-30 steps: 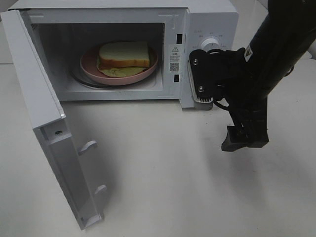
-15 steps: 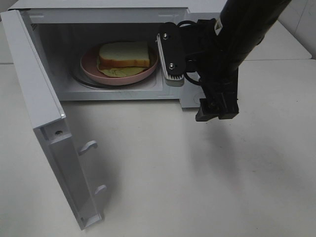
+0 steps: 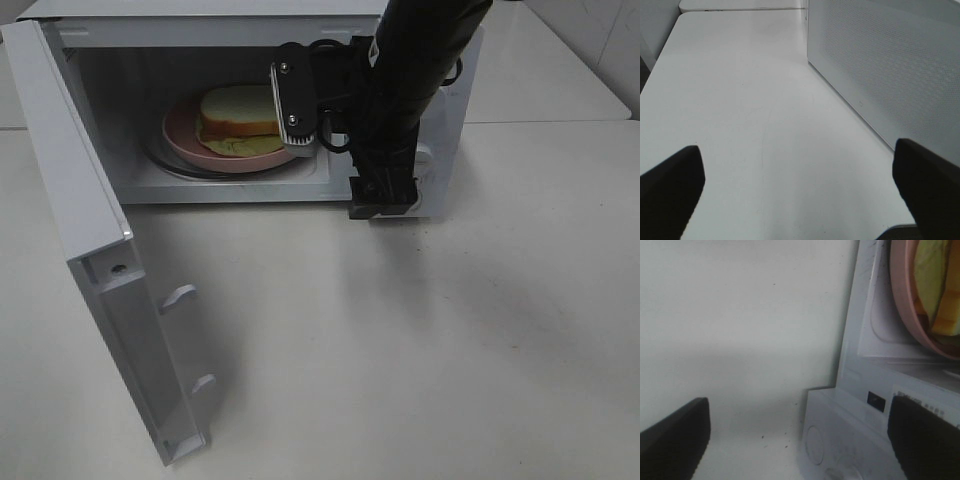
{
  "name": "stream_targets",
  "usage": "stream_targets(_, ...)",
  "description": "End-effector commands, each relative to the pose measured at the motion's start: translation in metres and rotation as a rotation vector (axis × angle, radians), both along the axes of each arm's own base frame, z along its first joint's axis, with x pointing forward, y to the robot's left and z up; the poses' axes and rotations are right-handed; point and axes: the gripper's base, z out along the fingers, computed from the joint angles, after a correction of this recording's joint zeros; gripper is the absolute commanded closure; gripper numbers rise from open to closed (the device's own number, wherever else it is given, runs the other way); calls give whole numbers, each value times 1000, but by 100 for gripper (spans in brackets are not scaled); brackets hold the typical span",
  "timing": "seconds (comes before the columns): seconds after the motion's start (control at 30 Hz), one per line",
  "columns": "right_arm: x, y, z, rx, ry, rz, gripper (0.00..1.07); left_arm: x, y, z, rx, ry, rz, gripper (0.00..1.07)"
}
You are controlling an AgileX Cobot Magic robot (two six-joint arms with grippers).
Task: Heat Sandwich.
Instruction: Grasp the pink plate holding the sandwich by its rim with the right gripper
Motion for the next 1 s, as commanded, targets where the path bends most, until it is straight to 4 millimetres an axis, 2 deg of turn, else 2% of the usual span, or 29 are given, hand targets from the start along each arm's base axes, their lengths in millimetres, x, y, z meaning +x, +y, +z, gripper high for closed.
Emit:
stream_targets(0.03, 7, 13, -4, 31, -22, -11, 17, -2, 0, 1, -3, -29, -5, 9)
stream_targets(0.27, 27, 33, -22, 39, -35, -1, 19, -2, 0, 1, -3, -29, -5, 9)
stream_targets(1.0, 80, 71, -64, 64, -89, -4, 23, -2, 0, 1, -3, -29, -5, 9)
